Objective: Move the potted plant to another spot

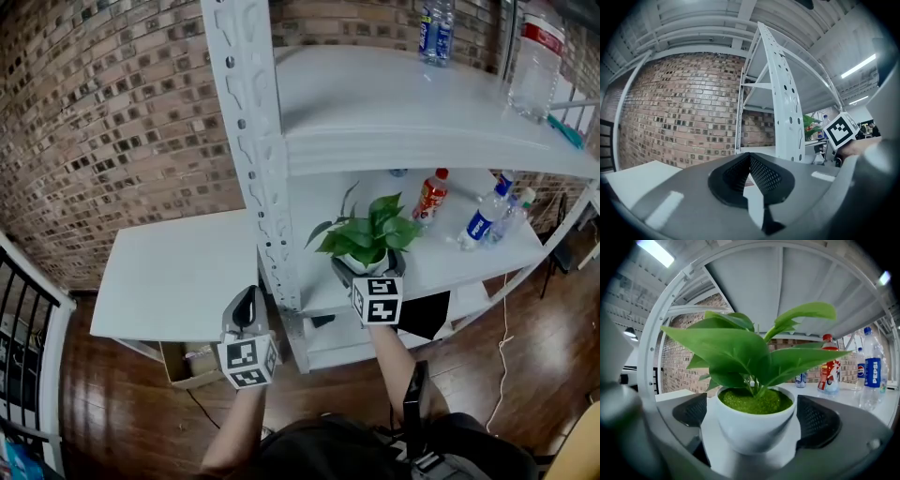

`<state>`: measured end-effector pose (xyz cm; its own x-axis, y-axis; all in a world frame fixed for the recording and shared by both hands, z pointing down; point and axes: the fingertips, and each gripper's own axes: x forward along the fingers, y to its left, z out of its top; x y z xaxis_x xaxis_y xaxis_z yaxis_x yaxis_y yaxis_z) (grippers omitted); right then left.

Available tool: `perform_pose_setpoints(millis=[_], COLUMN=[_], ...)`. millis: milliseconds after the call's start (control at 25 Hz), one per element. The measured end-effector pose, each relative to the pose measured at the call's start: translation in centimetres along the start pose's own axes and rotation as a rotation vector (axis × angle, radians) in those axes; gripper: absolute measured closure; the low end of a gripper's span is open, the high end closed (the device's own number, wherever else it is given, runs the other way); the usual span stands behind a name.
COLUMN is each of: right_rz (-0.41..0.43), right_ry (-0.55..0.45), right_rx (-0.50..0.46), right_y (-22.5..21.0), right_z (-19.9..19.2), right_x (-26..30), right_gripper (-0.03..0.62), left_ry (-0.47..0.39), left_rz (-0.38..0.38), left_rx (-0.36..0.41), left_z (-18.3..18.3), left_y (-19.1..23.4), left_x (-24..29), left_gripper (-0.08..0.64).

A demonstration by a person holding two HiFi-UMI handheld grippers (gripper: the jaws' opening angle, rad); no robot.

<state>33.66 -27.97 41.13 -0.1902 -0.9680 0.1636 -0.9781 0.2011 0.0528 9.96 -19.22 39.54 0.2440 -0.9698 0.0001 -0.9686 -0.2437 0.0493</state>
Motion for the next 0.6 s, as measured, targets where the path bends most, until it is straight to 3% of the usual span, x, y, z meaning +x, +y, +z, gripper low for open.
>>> perform_pose_setpoints(millis=[80, 200, 600], right_rz=[-0.004, -0.009, 0.018], right_ry=[-0.006, -0.022, -0.055], right_rx=[0.006, 0.009, 0.003], right_y=[-0.2, -0.7, -0.1], right_z=[0.0, 0.2, 0.4], right_x=[0.1, -0.1, -2.0], right_gripper=[0.015, 0.118, 0.122], left_ry=[-0.003, -0.003, 0.012], left_rz=[0.006, 0.013, -0.003], left_rx=[0.002, 0.006, 0.012], left_z=[0.1, 0.1, -0.2], left_y=[0.0, -0.1, -1.5], left_x=[0.1, 0.1, -0.3], left_gripper=[0.546, 0.546, 0.546])
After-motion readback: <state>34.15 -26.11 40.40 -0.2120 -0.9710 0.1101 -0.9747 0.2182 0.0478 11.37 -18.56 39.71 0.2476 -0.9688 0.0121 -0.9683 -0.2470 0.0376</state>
